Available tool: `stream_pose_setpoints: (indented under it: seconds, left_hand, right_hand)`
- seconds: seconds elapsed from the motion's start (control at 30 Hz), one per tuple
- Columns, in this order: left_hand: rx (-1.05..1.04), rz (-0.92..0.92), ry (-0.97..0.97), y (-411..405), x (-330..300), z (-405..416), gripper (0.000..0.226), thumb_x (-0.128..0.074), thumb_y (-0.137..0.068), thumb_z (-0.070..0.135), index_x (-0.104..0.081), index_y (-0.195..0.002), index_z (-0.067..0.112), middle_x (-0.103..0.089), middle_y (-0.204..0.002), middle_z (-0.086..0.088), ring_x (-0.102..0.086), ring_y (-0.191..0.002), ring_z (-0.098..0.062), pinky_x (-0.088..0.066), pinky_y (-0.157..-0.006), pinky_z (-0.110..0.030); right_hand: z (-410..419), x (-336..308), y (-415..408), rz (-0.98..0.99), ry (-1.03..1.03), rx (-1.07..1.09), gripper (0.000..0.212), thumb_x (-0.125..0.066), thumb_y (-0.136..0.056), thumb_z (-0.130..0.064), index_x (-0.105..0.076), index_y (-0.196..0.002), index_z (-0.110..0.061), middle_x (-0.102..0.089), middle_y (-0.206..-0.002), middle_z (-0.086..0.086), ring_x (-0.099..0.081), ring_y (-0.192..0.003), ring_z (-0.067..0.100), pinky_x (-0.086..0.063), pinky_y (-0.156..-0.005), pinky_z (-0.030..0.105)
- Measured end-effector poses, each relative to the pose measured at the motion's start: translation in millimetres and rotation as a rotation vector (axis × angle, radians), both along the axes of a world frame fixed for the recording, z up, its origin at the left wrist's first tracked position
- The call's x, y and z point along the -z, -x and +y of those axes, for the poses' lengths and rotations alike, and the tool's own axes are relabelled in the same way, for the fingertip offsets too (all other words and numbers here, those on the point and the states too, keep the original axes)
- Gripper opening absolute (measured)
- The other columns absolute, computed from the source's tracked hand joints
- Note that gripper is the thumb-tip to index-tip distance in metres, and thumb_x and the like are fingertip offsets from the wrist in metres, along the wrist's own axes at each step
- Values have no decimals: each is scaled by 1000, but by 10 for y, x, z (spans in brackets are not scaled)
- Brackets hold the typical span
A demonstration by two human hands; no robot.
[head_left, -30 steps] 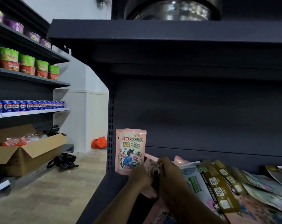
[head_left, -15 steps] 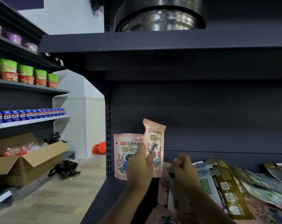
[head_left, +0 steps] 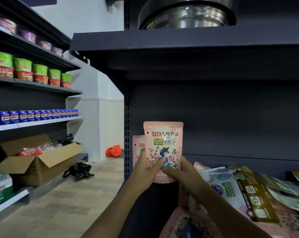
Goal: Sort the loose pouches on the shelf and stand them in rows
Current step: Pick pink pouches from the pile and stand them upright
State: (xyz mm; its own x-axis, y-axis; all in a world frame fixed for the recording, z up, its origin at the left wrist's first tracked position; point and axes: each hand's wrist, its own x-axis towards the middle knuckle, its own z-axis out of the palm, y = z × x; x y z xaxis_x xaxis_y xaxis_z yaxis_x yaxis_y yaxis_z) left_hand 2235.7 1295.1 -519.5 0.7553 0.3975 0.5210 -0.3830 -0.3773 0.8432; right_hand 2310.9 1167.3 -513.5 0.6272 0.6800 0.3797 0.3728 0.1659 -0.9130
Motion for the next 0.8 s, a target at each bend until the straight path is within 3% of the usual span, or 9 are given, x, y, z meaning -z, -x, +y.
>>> stream_pose_setpoints:
  seconds: [0.13, 0.27, 0.37, 0.43, 0.53, 0.7, 0.8]
  left_hand:
    - [-37, 116, -53, 158, 104, 261, 50, -71, -81, 21, -35, -106, 44, -57, -122, 11, -58, -113, -5, -50, -99, -35]
    - [-83, 138, -61, 181, 197, 426, 59, -71, -79, 15, -33, -118, 40, -54, -131, 1, -56, -119, -13, -50, -99, -40]
    - [-84, 145, -32, 114, 300, 488, 67, -73, -73, 20, -35, -126, 36, -54, -132, 0, -57, -118, -16, -53, -94, -43]
    - [-83, 145, 6, 59, 363, 472, 72, -74, -73, 15, -33, -129, 35, -54, -131, 2, -58, -118, -18, -54, -93, -42]
    - [-112, 107, 43, -35, 460, 450, 85, -75, -68, 11, -27, -132, 38, -53, -132, 3, -56, -120, -17, -53, -94, -40]
    - [-193, 72, 81, -146, 443, 514, 101, -75, -61, 20, -19, -145, 27, -48, -137, 1, -50, -126, -19, -50, -99, -44]
    - [-241, 100, 58, -152, 490, 548, 101, -75, -62, 17, -18, -145, 28, -47, -139, 2, -48, -128, -19, -48, -101, -44]
  right_hand:
    - [233, 84, 180, -88, 44, -104, 41, -58, -91, -12, -44, -128, -22, -63, -120, -10, -63, -106, 1, -52, -85, 14]
    - [349, 192, 215, -137, 181, -131, 56, -45, -92, 6, -21, -131, -26, -50, -120, -17, -52, -106, -7, -48, -75, 3]
    - [376, 278, 140, -164, 261, -49, 53, -45, -90, 8, -26, -133, -18, -52, -129, -3, -55, -113, 4, -51, -79, 10]
    - [383, 296, 105, -170, 333, 66, 41, -50, -90, 1, -34, -126, -14, -57, -125, -1, -59, -107, 8, -52, -76, 15]
    - [409, 295, 94, -168, 412, 215, 30, -56, -91, -13, -40, -117, -15, -60, -117, 0, -59, -93, 10, -46, -64, 11]
    - [506, 278, 44, -155, 420, 285, 37, -60, -89, -24, -44, -121, -15, -62, -120, 3, -62, -100, 14, -47, -66, 11]
    - [563, 245, 47, -135, 415, 306, 38, -60, -90, -24, -43, -122, -13, -61, -123, 5, -59, -94, 13, -43, -57, 7]
